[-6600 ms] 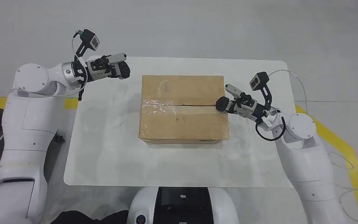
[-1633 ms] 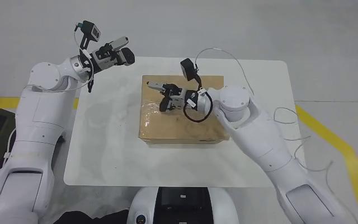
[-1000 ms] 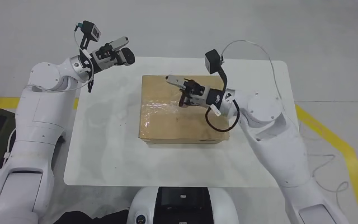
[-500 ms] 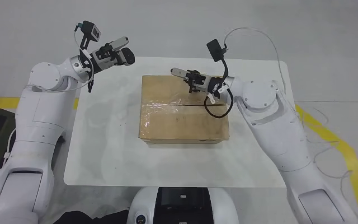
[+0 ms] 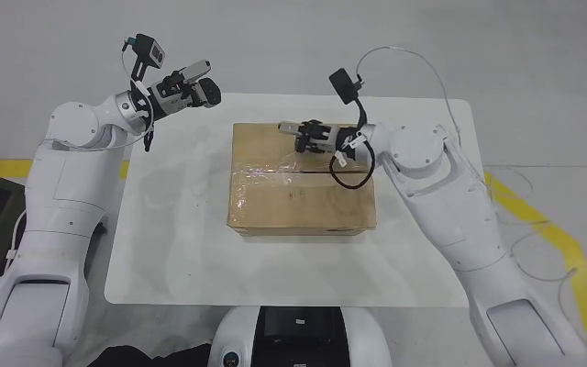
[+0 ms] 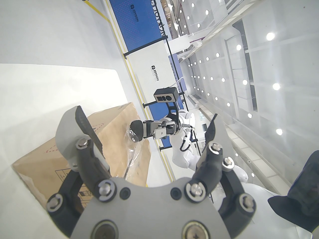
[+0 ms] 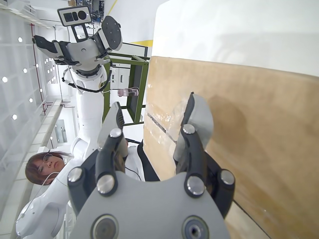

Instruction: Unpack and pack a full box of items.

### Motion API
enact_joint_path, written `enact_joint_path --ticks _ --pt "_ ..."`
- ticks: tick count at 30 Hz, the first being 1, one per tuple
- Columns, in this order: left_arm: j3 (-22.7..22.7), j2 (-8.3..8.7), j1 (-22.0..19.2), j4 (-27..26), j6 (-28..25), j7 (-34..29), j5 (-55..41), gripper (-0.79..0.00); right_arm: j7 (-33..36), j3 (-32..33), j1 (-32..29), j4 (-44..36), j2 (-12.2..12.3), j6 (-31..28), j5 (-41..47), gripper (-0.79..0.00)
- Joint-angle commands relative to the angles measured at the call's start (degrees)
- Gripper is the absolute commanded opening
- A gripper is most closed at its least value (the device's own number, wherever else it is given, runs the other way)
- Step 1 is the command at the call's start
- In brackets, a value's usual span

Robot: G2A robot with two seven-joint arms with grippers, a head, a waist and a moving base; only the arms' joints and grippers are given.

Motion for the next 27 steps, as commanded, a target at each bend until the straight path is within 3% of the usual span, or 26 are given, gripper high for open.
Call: enact_joint_path --ticks 1,9,12,13,15,27 --pt "0.0 0.00 0.0 0.0 0.0 0.0 0.0 0.000 0.7 -0.5 0.4 0.3 0.0 0.6 -0.5 -0.363" --pt "0.0 0.00 0.0 0.0 0.0 0.0 0.0 0.000 2.7 -1.9 1.8 1.9 -0.3 2.3 -1.1 -0.449" --pt "0.0 0.00 0.0 0.0 0.0 0.0 0.0 0.000 2.4 -2.1 1.9 2.7 -0.4 1.7 -0.7 -0.548" --pt "0.0 0.00 0.0 0.0 0.0 0.0 0.0 0.000 2.4 -2.1 1.9 2.8 -0.5 1.6 -0.6 -0.674" --pt "0.0 0.00 0.0 0.0 0.0 0.0 0.0 0.000 2.4 -2.2 2.0 3.1 -0.5 1.3 -0.4 -0.785" --pt "0.0 0.00 0.0 0.0 0.0 0.0 0.0 0.000 3.8 4.0 -0.1 -1.8 0.5 -3.1 5.0 -0.785"
